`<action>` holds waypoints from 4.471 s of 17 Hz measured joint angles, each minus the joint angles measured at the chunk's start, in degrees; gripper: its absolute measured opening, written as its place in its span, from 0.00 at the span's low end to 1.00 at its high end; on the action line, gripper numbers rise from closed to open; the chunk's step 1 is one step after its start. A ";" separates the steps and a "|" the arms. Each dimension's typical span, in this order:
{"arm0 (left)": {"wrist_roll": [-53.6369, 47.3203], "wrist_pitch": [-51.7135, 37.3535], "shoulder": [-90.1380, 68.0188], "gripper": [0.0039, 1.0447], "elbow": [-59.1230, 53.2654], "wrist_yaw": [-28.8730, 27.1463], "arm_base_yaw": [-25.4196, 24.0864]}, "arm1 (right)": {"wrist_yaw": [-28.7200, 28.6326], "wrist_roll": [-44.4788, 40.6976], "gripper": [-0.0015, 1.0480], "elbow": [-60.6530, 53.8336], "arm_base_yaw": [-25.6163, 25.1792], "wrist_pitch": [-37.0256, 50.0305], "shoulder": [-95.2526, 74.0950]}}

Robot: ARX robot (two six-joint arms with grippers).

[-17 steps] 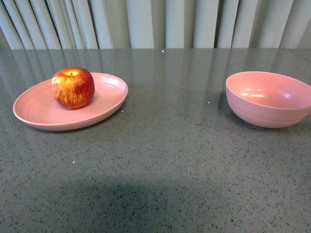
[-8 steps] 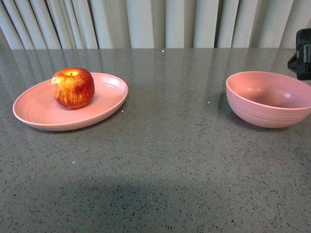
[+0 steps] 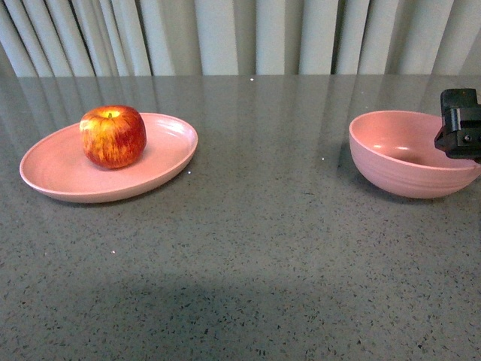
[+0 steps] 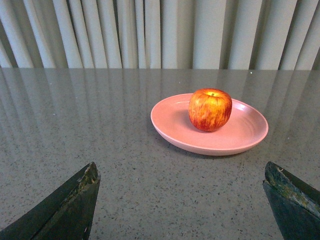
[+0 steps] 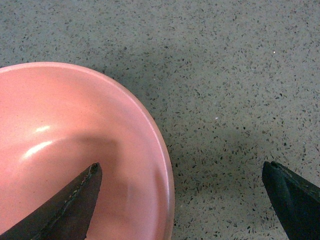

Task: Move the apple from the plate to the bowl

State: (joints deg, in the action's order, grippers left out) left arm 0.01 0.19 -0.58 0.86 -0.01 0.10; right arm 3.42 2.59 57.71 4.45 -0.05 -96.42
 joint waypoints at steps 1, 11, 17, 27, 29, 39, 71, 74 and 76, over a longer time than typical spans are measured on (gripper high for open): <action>0.00 0.00 0.00 0.94 0.00 0.00 0.00 | 0.00 0.42 0.94 0.20 0.00 -0.09 -0.31; 0.00 0.00 0.00 0.94 0.00 0.00 0.00 | -2.45 2.80 0.04 2.99 0.15 -2.34 -1.09; 0.00 0.02 0.00 0.94 0.00 0.00 0.00 | -2.99 3.96 0.02 3.37 0.07 -2.03 -1.49; 0.00 0.00 0.00 0.94 0.00 0.00 0.00 | -5.64 5.35 0.02 9.01 8.02 -5.44 4.66; 0.00 0.02 0.00 0.94 0.00 0.00 0.00 | -5.75 5.57 0.02 9.79 10.60 -5.75 4.13; 0.00 0.00 0.00 0.94 0.00 0.00 0.00 | -1.27 8.50 0.02 16.70 18.08 -3.80 -8.94; 0.00 0.02 0.00 0.94 0.00 0.00 0.00 | 0.63 10.03 0.62 14.32 20.68 -4.09 -9.70; 0.00 0.02 0.00 0.94 0.00 0.00 0.00 | -0.24 10.03 0.91 14.10 20.65 -4.07 -5.86; 0.00 0.00 0.00 0.94 0.00 0.00 0.00 | -1.44 10.10 0.93 12.44 20.61 -2.62 -1.51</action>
State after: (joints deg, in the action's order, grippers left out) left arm 0.01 0.19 -0.58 0.86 -0.01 0.10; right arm 1.98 12.69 70.15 25.06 -2.68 -97.93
